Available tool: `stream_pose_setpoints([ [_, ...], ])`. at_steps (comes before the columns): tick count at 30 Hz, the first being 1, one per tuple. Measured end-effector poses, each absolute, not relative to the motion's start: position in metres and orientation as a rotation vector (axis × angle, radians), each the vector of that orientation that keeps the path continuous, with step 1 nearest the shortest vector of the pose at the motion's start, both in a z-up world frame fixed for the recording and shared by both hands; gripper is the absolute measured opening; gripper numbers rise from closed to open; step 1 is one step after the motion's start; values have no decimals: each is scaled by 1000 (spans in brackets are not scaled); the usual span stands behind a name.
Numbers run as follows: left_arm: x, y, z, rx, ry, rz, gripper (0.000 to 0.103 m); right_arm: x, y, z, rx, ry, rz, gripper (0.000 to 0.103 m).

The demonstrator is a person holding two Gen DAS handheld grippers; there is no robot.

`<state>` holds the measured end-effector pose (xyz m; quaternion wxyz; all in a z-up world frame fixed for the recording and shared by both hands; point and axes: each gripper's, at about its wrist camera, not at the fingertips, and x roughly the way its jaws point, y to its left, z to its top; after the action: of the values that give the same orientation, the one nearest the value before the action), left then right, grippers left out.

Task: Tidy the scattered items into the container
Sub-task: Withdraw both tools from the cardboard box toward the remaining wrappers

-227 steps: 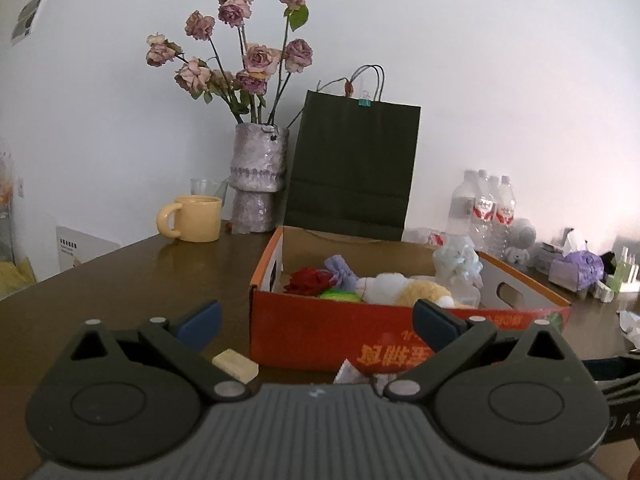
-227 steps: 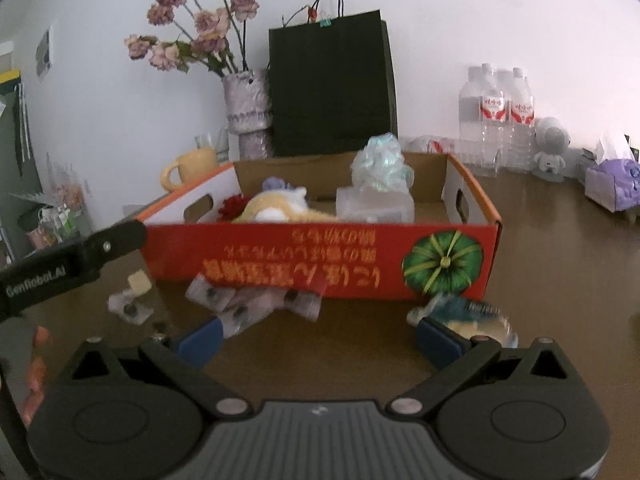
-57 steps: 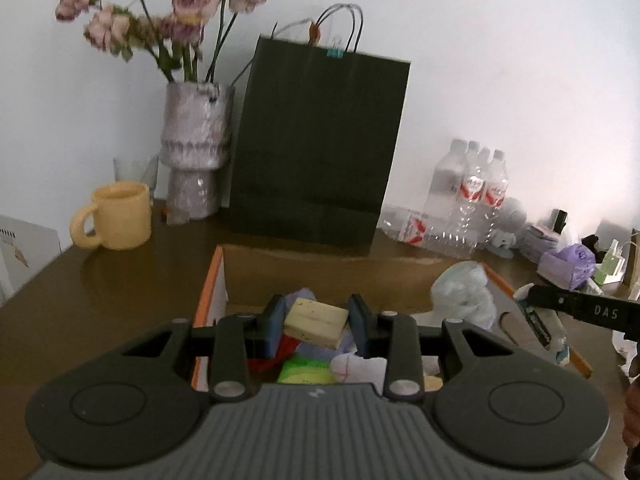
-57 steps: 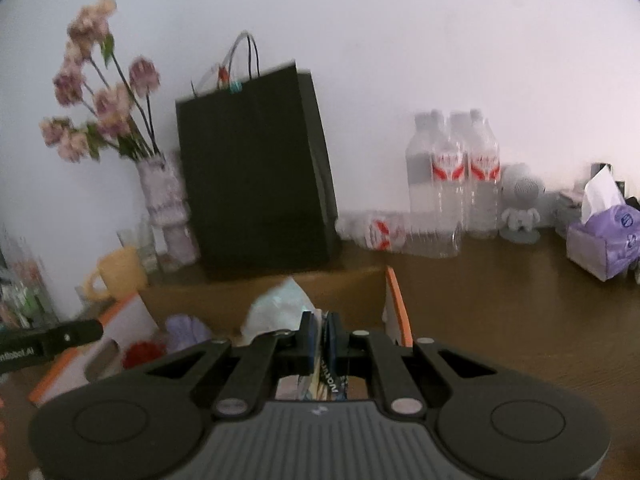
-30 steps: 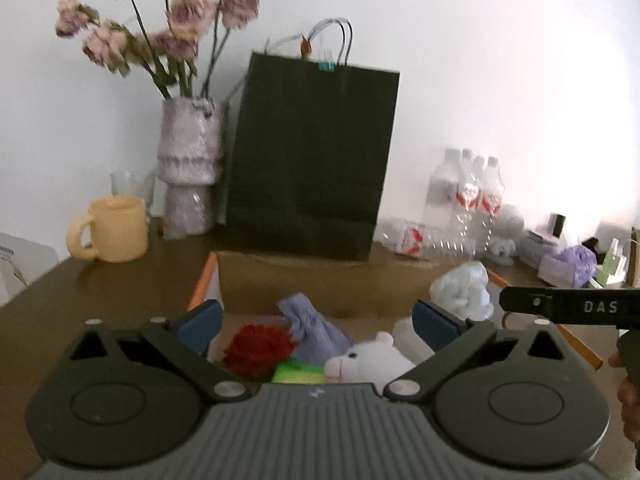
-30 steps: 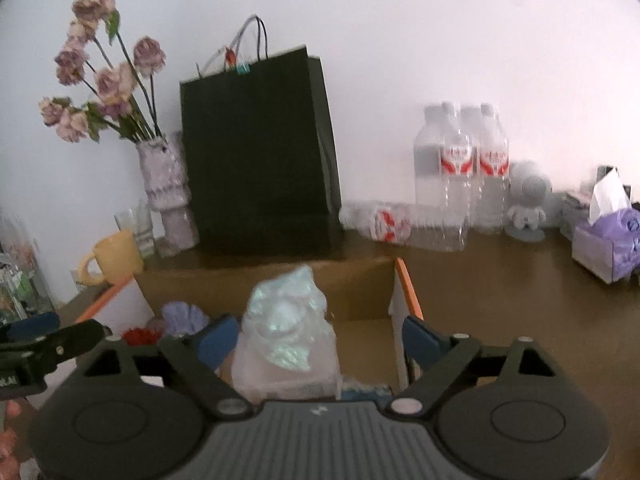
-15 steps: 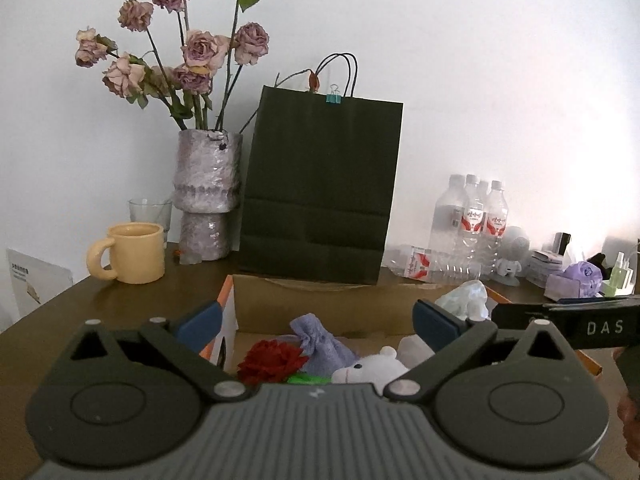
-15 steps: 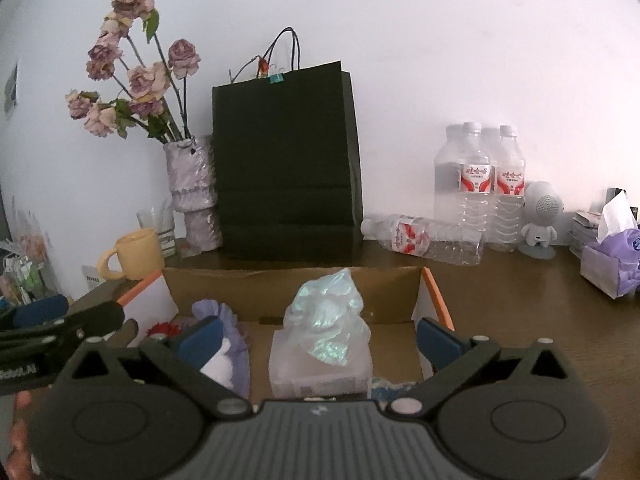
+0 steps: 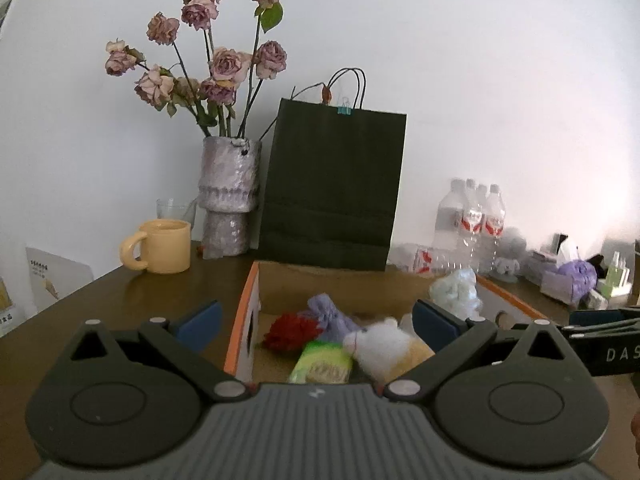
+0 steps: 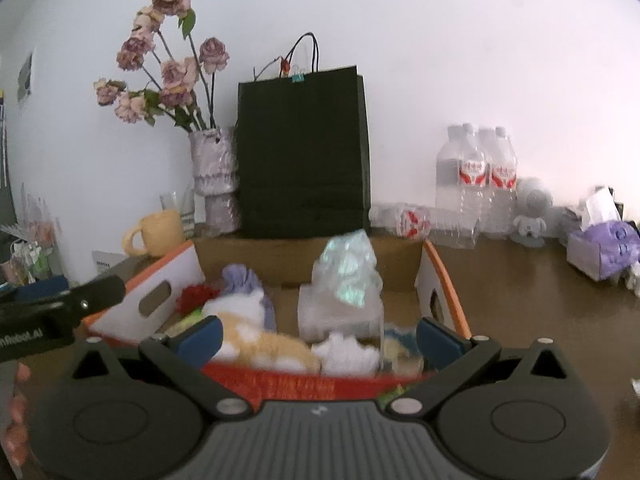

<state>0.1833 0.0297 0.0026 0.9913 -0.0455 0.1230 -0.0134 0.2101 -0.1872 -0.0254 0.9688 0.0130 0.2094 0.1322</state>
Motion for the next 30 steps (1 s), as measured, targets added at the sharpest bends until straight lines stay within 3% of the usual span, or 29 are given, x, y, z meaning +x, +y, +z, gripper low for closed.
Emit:
stream_pose_setpoints([
  [14, 120, 40, -18, -25, 331, -13, 103, 145, -190, -57, 35, 530, 292, 103],
  [30, 104, 43, -25, 0, 359, 34, 103, 120, -178, -74, -52, 545, 247, 103],
])
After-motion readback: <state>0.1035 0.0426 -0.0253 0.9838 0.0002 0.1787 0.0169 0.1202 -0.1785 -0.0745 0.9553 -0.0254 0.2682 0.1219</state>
